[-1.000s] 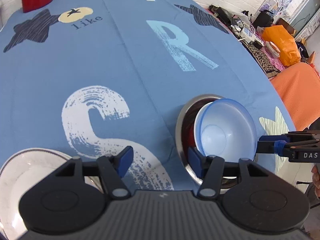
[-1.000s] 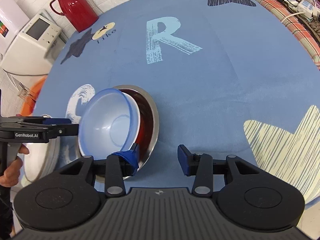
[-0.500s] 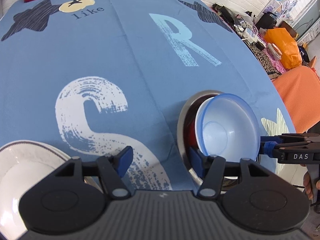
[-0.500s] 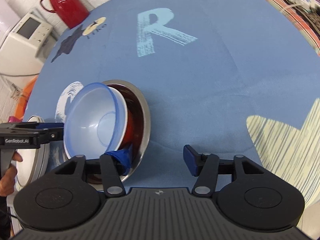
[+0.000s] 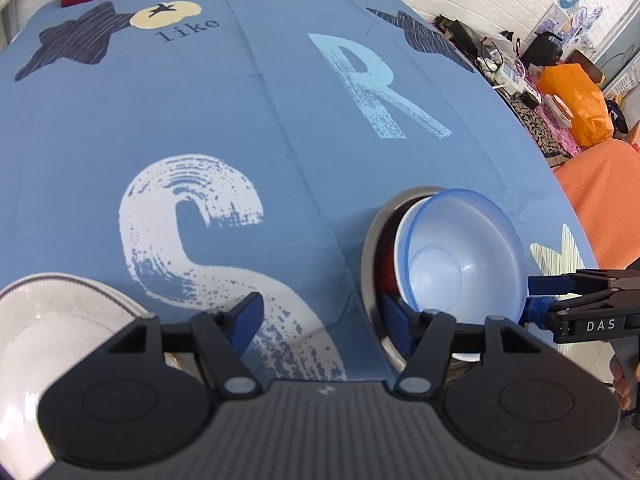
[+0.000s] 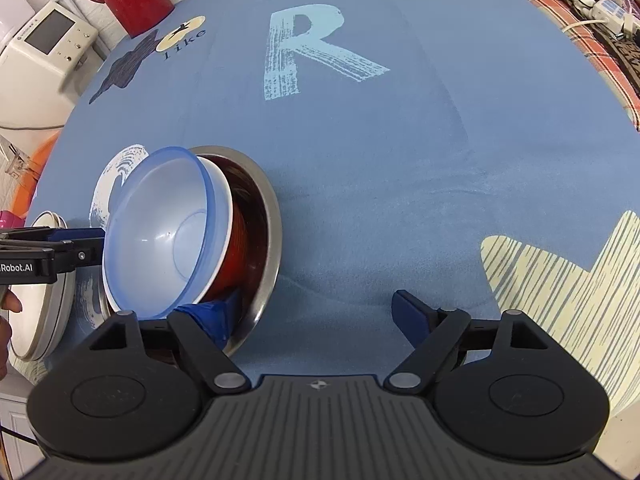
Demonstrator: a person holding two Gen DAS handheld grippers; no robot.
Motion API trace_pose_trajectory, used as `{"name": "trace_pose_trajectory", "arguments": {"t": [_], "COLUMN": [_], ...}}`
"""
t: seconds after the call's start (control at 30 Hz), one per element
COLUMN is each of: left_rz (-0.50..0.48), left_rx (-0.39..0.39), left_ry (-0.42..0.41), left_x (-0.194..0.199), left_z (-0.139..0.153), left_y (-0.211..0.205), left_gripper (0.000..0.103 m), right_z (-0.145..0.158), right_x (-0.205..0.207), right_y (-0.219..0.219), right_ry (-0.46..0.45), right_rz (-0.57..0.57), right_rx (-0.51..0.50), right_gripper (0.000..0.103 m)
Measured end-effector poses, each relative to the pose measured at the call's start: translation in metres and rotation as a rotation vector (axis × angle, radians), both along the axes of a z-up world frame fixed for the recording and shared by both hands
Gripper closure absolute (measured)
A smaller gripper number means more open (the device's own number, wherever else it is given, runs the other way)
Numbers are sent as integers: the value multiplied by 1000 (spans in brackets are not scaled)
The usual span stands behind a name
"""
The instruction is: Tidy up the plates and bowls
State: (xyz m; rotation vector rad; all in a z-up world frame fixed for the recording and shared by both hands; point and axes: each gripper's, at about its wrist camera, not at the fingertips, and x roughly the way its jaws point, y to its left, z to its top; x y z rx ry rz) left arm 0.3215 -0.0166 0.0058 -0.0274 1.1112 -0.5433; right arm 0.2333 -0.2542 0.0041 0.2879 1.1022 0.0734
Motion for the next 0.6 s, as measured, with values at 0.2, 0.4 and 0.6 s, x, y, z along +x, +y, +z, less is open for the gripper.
{"name": "trace_pose_trajectory", "arguments": {"t": [0.2, 0.4, 0.6], "left_rz": [15, 11, 14], "left_rx": [4, 1, 1], "left_ry": [-13, -13, -36], "left_x": [-3, -1, -6], "left_z": [1, 0, -1], "left_y": [0, 1, 1], "left_gripper": [38, 36, 36], "right_z": [-2, -1, -2], "right_x": [-6, -1, -6], "right_y": [4, 6, 7], "right_ry": [-29, -7, -85], "right_rz": [-27, -31, 2], "right_rx": [-11, -26, -36], "right_gripper": [33, 33, 41]}}
